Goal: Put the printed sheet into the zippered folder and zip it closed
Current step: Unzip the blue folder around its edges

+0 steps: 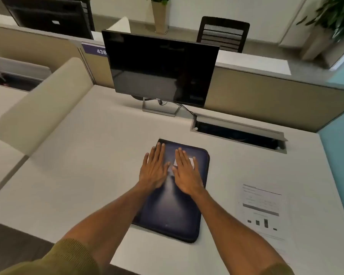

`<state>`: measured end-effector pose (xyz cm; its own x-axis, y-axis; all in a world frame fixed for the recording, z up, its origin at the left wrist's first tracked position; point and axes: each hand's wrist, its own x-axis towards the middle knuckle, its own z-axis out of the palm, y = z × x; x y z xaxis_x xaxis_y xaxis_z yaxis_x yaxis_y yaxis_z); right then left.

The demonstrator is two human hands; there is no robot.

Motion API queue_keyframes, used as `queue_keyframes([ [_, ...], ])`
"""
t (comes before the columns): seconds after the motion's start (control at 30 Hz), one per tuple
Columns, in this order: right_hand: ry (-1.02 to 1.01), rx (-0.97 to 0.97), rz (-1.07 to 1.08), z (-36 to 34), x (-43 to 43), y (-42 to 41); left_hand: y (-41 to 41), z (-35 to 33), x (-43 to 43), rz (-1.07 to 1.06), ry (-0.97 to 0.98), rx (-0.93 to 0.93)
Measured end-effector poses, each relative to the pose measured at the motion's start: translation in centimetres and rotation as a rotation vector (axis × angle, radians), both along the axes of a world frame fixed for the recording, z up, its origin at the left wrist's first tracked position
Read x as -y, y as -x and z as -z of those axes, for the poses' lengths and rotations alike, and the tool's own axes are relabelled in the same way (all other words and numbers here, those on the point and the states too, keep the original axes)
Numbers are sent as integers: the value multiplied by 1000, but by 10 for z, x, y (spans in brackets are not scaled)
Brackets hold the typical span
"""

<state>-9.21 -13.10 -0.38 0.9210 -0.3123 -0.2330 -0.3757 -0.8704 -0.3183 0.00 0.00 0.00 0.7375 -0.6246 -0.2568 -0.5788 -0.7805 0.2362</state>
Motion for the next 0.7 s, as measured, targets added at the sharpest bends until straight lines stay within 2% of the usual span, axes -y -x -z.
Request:
queue_keyframes([
  [0.17,2,-67,-90,11,2,-32,-28,17,2,21,-60,17],
  [0.4,-76,30,-73,14,24,-80,-63,34,11,28,-71,-33],
  [0.6,-126,74,-41,11,44,-139,-87,39,24,-90,114,-140],
  [0.7,-149,75,-33,11,52,-164,-95,41,31,-185,186,-102],
])
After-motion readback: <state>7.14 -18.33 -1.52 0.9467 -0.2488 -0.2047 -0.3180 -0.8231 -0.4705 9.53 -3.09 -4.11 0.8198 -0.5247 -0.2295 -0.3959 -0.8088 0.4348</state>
